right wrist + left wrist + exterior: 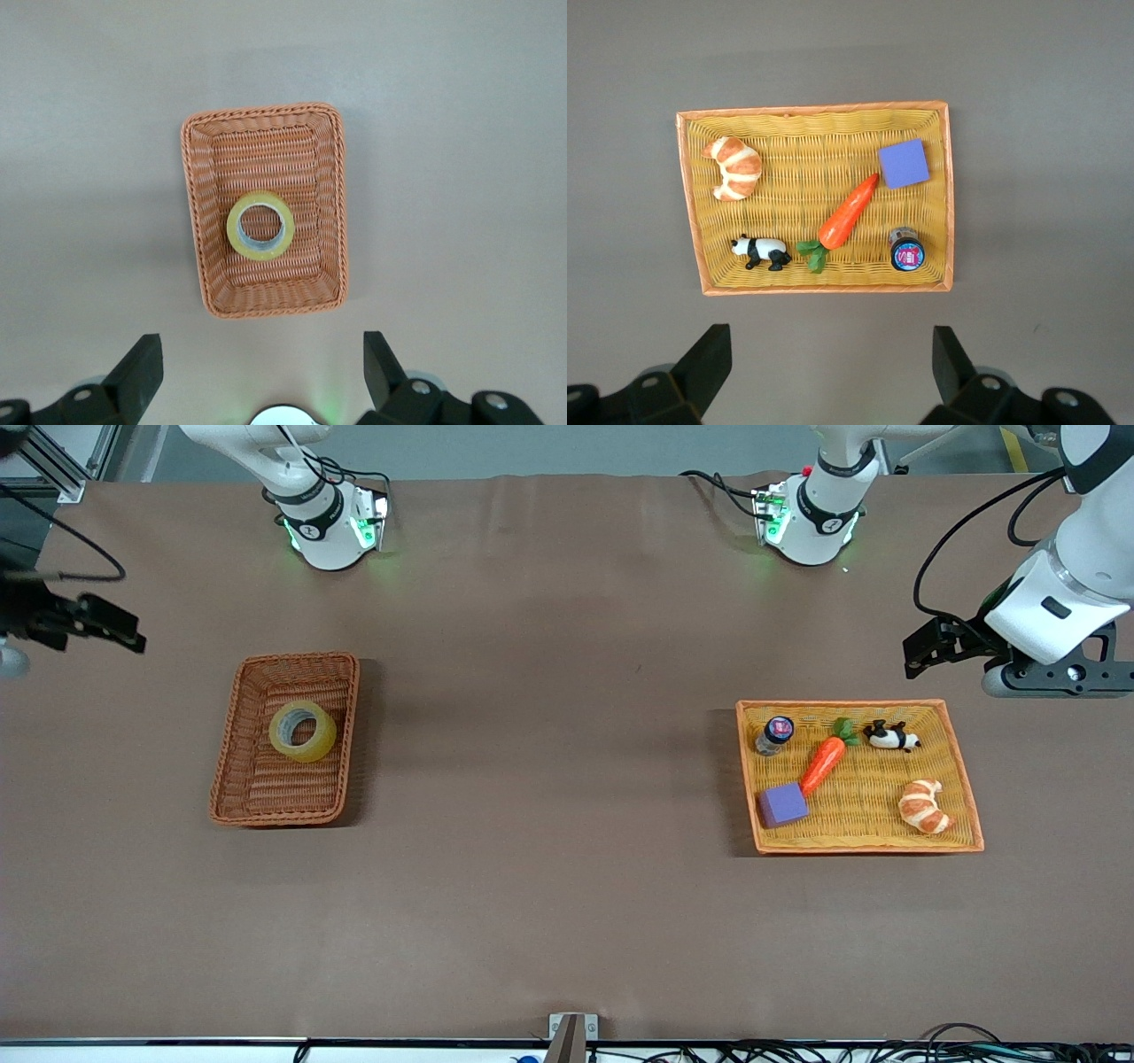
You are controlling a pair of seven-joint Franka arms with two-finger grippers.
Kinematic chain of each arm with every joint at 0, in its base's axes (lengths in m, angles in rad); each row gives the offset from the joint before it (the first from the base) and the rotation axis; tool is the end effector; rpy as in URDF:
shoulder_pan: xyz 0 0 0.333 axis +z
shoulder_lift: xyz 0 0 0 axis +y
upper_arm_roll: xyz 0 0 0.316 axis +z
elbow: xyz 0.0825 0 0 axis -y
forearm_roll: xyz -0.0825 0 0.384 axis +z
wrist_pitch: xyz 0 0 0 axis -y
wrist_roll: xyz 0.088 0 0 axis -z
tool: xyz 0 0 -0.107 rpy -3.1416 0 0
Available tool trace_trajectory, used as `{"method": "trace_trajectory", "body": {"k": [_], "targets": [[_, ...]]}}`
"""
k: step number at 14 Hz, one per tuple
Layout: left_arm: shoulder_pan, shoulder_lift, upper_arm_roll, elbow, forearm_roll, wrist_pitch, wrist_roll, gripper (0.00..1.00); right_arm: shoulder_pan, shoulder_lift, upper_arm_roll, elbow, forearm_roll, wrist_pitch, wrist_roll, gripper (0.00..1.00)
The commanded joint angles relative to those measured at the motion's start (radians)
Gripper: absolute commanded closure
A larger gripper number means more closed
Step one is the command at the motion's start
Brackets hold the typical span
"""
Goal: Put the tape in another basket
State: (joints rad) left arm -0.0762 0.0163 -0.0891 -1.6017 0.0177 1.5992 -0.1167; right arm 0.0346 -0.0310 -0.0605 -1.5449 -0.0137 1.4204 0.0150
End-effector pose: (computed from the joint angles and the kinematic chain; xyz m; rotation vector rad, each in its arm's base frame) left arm 0.5538 -0.0901 0.6033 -3.1218 0.0769 0.0254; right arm 0.5288 -0.0159 0.6408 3.1262 -0.0660 -0.1465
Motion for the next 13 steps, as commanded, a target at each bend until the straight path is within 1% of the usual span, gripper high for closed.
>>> {"method": "trace_trajectory", "body": {"k": [1,9,13], "targets": [[0.009,0.008,-0.012,0.020,0.019,-0.004,-0.003,0.00,0.002,-0.017,-0.002,-0.020,0.021,-0.001,0.017,0.00],[0.007,0.011,-0.011,0.020,0.010,-0.002,-0.009,0.00,0.002,-0.012,-0.002,-0.024,0.027,0.041,0.016,0.00],[0.007,0.019,-0.011,0.034,0.011,-0.004,-0.002,0.00,0.004,-0.012,-0.002,-0.026,0.028,0.040,0.016,0.00]]}}
